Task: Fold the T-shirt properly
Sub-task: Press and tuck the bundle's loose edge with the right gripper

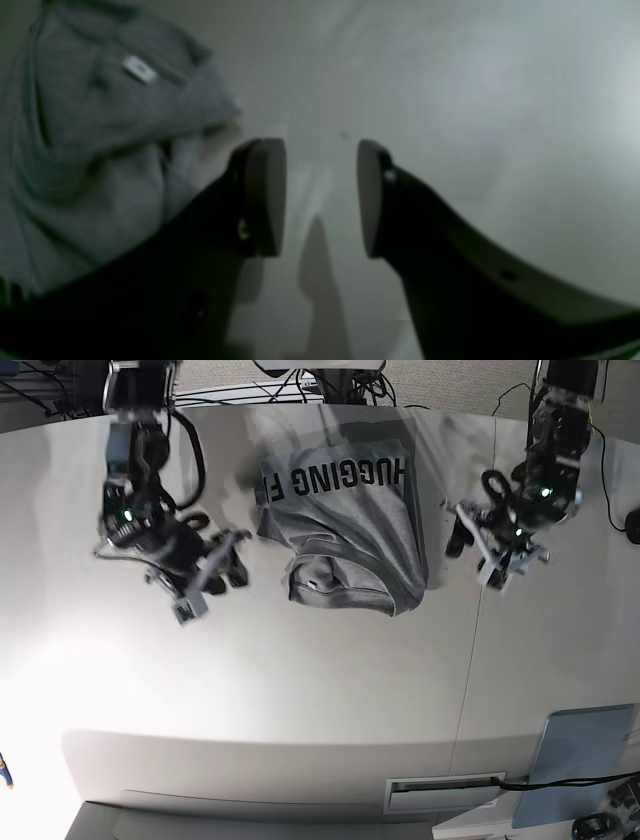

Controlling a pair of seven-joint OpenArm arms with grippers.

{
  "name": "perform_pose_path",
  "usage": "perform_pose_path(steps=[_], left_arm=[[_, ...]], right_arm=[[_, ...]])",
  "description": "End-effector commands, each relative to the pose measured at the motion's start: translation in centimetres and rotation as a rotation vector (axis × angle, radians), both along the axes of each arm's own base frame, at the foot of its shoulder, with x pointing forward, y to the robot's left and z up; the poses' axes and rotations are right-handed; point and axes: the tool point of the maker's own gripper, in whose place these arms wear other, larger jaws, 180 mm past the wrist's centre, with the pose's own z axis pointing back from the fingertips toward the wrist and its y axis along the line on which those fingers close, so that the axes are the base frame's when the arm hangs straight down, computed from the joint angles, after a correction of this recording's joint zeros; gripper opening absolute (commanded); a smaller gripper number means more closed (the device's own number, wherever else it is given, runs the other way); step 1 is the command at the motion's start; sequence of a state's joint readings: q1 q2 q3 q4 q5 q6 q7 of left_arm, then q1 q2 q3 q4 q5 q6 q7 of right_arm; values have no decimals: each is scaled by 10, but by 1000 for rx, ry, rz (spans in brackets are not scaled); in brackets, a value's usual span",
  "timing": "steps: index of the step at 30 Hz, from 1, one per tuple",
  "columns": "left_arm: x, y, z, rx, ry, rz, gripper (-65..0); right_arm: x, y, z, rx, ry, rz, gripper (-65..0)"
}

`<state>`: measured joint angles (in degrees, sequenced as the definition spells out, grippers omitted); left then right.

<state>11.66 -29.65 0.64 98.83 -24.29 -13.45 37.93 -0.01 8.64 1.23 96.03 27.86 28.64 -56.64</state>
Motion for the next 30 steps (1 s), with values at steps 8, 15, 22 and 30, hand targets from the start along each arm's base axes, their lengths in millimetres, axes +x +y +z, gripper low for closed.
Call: perform_pose_path(steps=[8, 15, 22, 30], left_arm=[[-23, 18, -6, -2, 20, 45, -294], [-32, 11, -14, -16, 41, 53, -294], [-33, 3, -16, -38, 41, 61, -294], [-36, 4, -20, -13, 46, 66, -294]], right_arm=[[29, 33, 1, 145, 67, 96, -410], [28, 60, 1, 233, 92, 152, -411], [34, 61, 0, 204, 59, 141, -600], [78, 54, 40, 146, -92, 129, -650]])
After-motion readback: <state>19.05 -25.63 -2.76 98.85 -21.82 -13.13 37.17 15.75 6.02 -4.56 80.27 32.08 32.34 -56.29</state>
